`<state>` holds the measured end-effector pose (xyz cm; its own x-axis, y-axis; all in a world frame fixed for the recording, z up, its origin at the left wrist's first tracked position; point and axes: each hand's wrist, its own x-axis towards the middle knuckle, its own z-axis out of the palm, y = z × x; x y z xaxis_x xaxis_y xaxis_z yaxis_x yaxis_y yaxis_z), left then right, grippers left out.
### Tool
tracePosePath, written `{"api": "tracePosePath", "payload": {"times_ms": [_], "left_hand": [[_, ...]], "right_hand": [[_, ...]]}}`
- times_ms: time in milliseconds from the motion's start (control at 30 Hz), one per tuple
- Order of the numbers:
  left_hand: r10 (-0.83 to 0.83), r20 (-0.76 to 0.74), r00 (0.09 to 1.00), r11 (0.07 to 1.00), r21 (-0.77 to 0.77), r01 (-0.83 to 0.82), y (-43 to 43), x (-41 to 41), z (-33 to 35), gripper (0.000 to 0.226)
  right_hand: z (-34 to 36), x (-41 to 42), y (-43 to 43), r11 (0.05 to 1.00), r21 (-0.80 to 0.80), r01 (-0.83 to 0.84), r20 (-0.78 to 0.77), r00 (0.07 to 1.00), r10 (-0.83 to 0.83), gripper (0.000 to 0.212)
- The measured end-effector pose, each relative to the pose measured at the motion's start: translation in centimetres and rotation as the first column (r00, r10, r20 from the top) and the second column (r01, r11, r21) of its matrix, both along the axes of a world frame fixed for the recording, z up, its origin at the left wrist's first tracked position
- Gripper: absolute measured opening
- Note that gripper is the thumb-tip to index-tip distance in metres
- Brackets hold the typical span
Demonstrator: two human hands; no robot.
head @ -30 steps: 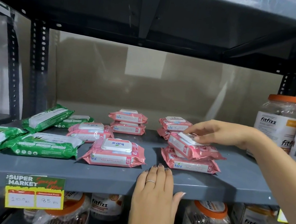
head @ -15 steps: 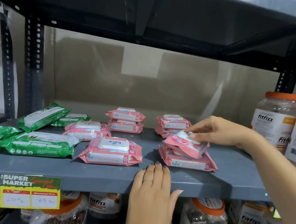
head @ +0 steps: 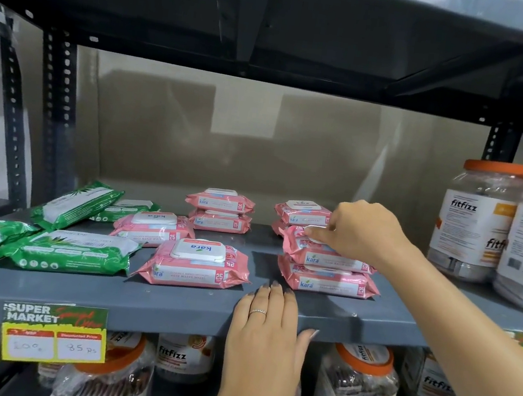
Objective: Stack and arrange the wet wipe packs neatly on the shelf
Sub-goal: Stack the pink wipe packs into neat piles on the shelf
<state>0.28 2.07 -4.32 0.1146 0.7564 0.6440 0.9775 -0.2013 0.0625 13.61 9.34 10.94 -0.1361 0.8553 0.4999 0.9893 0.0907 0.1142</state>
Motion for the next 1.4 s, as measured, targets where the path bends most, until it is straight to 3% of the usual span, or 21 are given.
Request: {"api": "tracePosePath", "payload": {"times_ms": [67,200,267,367,467,567,700,867,1033,1133,1200,1300,1400], "left_hand": [[0.005,0.013,1.000,0.999,-0.037,-0.005,-0.4,0.0,0.4,0.062],[-0.085,0.082,0.993,0.996,-0.030,0.087,-2.2,-0.6,1.9,0.052],[-0.100,0.109,0.989,0.994,0.056,0.094,-3.4,-2.0,2.4,0.046],[-0.037,0.157,0.987,0.999,0.003,0.037,-6.4,-5.3,4.3,0.046],[0.082,0.159,0.984,0.995,0.050,-0.091,-7.3,-10.2,4.9,0.048],[0.254,0.090,0.963,0.965,-0.084,-0.247,-7.3,-14.3,4.5,0.052],[0.242,0.061,0.968,0.956,-0.185,-0.228,-5.5,-16.3,1.8,0.067],[0.202,0.125,0.971,0.979,0.005,-0.205,-5.0,-16.1,1.1,0.061],[0.167,0.122,0.978,0.982,0.071,-0.177,-4.5,-16.1,0.5,0.060],[0.173,0.127,0.977,0.980,0.073,-0.183,-4.4,-16.2,0.4,0.060],[0.174,0.136,0.975,0.979,0.085,-0.186,-4.3,-16.3,0.3,0.061],[0.173,0.130,0.976,0.977,0.104,-0.187,-4.2,-16.3,0.2,0.061],[0.160,0.138,0.977,0.975,0.134,-0.179,-4.1,-16.4,0.0,0.060]], "right_hand": [[0.0,0.0,0.0,1.000,0.002,0.013,0.005,1.000,-0.013,0.065],[1.2,0.5,-0.2,0.983,-0.184,0.012,-0.093,0.995,-0.030,0.063],[1.7,-0.2,-0.6,0.990,-0.140,-0.026,-0.102,0.995,0.011,0.057],[1.6,-2.9,-1.6,0.985,-0.009,-0.175,-0.144,0.975,0.172,0.051],[0.8,-6.2,-2.1,0.913,0.016,-0.407,-0.208,0.892,0.401,0.039],[-0.1,-8.4,-1.9,0.834,-0.026,-0.552,-0.261,0.809,0.527,0.035],[-1.0,-10.0,-1.8,0.709,-0.193,-0.678,-0.262,0.732,0.629,0.043],[-2.4,-10.7,-1.5,0.624,-0.415,-0.662,-0.237,0.740,0.629,0.047],[-2.5,-10.9,-2.5,0.782,-0.288,-0.553,-0.076,0.827,0.557,0.047],[-2.1,-10.5,-2.5,0.813,-0.267,-0.517,-0.078,0.853,0.516,0.044],[-1.4,-10.0,-2.0,0.766,-0.367,-0.528,-0.106,0.842,0.530,0.044],[-0.5,-9.6,-1.7,0.606,-0.543,-0.581,-0.215,0.794,0.569,0.050],[-1.0,-10.2,-1.6,0.590,-0.554,-0.588,-0.205,0.783,0.588,0.048]]}}
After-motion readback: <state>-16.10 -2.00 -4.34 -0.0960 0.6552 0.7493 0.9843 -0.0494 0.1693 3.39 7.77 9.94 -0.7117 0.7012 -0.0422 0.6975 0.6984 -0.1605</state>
